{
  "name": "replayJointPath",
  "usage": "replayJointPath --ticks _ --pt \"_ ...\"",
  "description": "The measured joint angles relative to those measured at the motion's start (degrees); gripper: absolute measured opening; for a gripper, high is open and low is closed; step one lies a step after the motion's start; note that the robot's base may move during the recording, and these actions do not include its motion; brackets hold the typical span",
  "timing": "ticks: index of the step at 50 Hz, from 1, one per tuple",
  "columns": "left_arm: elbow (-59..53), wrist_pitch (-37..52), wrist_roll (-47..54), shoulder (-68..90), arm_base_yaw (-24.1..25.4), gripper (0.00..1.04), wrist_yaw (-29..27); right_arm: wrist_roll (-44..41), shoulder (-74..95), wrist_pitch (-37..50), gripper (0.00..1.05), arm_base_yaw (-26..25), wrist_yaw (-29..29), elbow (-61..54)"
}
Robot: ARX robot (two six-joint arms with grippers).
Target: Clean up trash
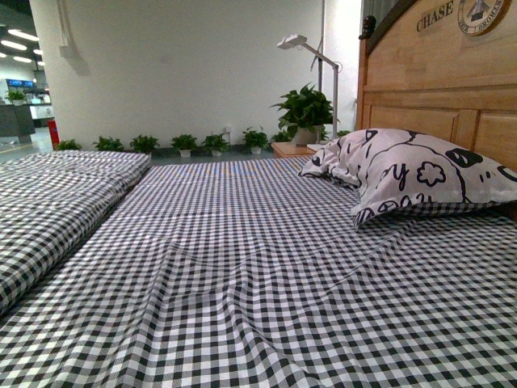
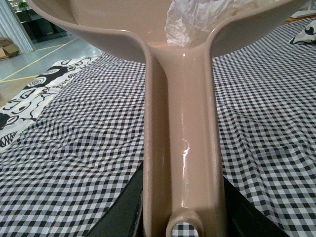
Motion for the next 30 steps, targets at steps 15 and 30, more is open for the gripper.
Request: replayJointPath --ticks 15,30 --pt "-0.02 0.0 -0.02 0.0 -0.02 0.25 0.02 0.0 0.0 0.0 0.18 0.0 0.0 0.0" --pt "-0.02 0.0 -0.02 0.0 -0.02 0.25 0.02 0.0 0.0 0.0 0.18 0.0 0.0 0.0"
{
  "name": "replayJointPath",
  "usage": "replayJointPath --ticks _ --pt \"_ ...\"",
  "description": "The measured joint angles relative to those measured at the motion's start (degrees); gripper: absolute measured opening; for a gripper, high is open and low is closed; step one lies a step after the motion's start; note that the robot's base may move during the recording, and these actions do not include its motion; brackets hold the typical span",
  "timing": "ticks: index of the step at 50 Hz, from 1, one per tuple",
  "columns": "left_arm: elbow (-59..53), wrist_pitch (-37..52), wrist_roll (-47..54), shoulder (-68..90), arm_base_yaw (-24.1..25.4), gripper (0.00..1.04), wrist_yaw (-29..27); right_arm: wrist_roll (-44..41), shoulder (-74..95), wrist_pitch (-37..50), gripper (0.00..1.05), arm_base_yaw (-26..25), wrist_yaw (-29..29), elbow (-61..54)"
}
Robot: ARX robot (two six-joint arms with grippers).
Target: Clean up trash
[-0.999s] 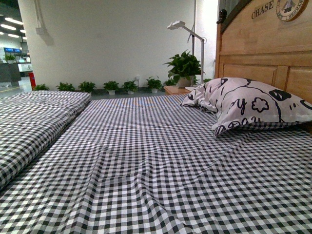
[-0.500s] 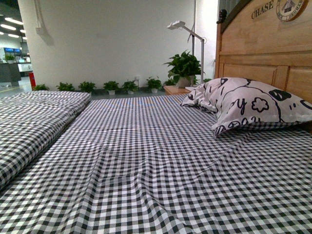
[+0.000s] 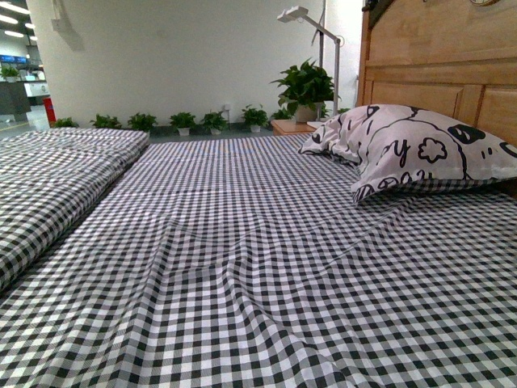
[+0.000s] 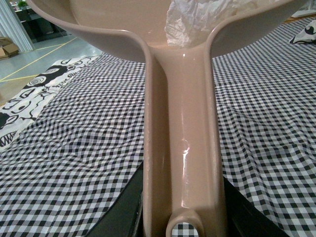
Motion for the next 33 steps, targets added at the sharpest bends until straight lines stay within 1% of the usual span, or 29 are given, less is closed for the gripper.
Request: replayJointPath --ticks 33 --pt "0.0 0.0 -0.02 0.0 0.0 0.25 0.0 -0.02 0.02 0.0 0.18 -0.02 0.0 0.0"
